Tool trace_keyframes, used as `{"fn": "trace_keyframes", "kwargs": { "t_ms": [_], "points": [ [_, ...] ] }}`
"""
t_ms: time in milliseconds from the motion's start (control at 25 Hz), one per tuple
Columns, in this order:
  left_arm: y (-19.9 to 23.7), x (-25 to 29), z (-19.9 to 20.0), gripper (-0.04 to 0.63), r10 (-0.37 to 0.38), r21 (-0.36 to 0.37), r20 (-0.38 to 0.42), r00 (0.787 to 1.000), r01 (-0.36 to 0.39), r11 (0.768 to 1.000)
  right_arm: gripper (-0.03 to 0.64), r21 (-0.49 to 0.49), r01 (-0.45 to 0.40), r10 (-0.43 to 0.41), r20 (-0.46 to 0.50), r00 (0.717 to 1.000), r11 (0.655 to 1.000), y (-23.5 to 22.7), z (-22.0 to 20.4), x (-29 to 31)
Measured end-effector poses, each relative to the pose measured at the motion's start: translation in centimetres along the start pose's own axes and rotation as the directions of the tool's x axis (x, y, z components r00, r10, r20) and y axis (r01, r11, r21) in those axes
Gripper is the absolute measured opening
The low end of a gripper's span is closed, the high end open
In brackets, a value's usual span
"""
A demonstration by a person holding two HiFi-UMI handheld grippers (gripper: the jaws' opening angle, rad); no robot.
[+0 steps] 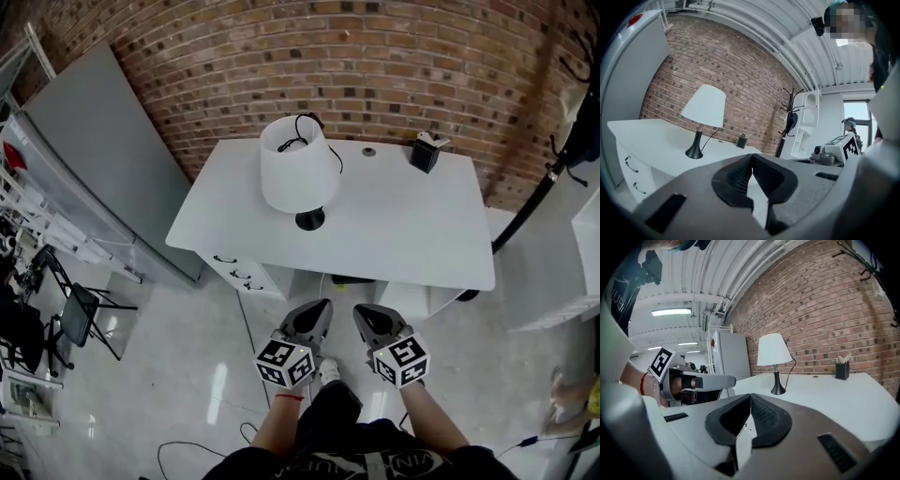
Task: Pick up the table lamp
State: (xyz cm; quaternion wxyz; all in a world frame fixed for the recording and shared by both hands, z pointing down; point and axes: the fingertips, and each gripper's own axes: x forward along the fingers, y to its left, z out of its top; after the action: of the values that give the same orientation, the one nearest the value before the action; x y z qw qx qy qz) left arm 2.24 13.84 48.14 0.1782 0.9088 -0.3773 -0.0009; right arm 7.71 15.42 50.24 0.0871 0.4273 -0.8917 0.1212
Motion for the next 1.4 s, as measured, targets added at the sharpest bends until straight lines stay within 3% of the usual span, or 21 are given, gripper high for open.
{"fn": "trace_keyframes", "kwargs": {
  "t_ms": [760, 1120, 1400],
  "points": [
    [12.1, 8.1, 3.8, 0.008, -0.089, -0.101, 0.003, 0.996, 0.089, 0.991, 0.003, 0.004, -0.017, 0.017, -0.054, 0.998, 1.0, -5.4, 3.3, 15.0],
    [14.2, 10.3, 2.8, 0.008, -0.126, -0.141, -0.001, 0.992, 0.125, 0.982, 0.003, -0.013, -0.023, 0.022, -0.056, 0.998, 1.0, -6.7, 3.2, 18.1],
    [15.0, 11.6, 2.8, 0.008, -0.172, -0.184, 0.059, 0.983, 0.18, 0.966, 0.003, -0.019, -0.052, 0.051, -0.043, 0.998, 0.998, -7.7, 2.6, 20.4]
  ]
}}
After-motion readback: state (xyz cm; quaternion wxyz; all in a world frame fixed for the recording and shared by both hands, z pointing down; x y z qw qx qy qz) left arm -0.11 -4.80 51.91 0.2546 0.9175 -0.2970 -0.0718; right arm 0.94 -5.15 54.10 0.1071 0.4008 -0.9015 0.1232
